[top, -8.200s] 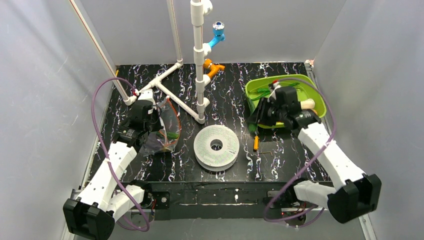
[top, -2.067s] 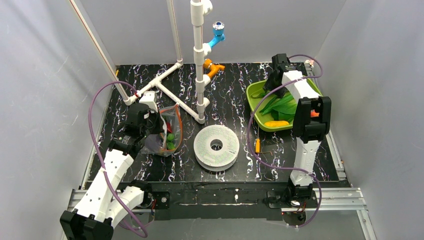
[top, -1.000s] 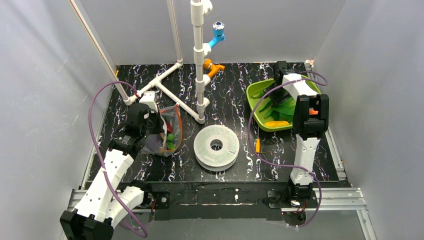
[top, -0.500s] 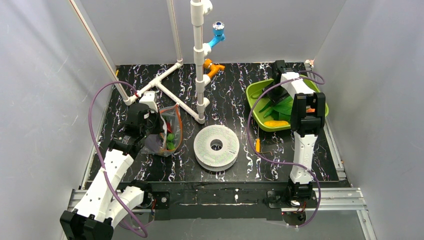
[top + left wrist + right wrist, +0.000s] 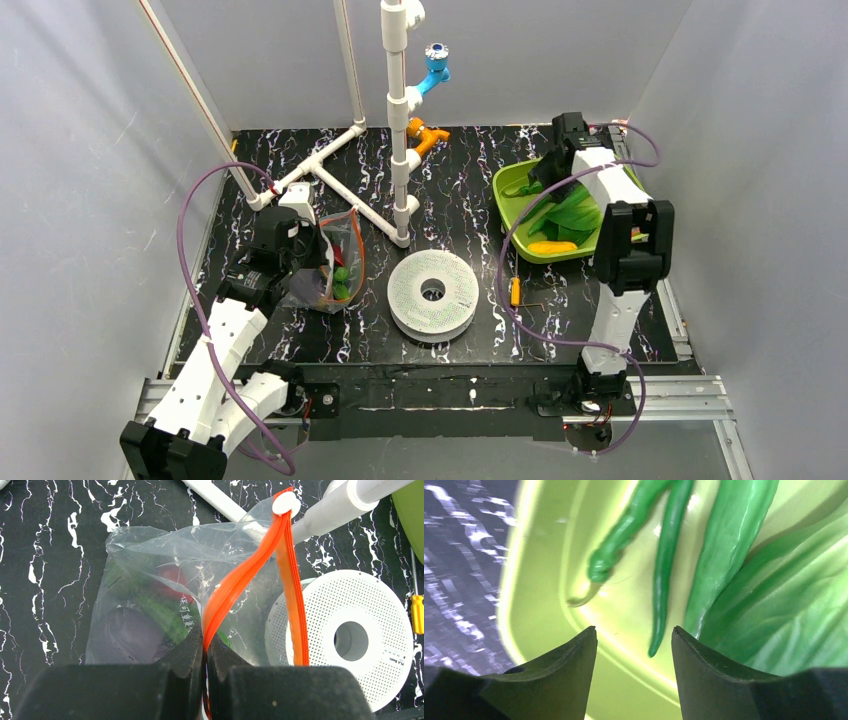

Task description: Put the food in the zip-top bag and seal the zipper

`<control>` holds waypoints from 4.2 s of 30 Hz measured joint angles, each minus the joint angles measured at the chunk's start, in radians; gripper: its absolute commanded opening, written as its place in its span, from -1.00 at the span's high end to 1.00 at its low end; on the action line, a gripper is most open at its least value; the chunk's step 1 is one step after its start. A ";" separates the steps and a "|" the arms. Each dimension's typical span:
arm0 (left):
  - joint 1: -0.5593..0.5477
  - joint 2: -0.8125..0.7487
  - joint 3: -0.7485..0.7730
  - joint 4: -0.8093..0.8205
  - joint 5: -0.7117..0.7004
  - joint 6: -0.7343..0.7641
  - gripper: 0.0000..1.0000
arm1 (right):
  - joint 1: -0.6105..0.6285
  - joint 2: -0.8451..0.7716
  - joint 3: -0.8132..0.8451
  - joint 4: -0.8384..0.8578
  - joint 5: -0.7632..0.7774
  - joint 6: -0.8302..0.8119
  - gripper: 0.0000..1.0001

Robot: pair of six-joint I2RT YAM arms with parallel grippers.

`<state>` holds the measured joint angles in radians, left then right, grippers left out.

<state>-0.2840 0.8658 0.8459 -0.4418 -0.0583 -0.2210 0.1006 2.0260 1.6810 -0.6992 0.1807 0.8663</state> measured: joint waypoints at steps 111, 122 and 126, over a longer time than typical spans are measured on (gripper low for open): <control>0.000 0.004 0.000 0.000 0.042 -0.048 1.00 | 0.004 0.214 0.155 -0.060 0.025 -0.102 -0.13; -0.001 0.004 0.000 0.000 0.042 -0.048 1.00 | -0.016 0.030 -0.026 0.021 -0.002 -0.098 -0.13; -0.001 0.004 0.000 0.000 0.040 -0.048 1.00 | -0.022 -0.040 -0.070 0.077 -0.005 -0.098 -0.13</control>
<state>-0.2848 0.8700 0.8459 -0.4419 -0.0180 -0.2691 0.0785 1.9864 1.6113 -0.6217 0.1758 0.7688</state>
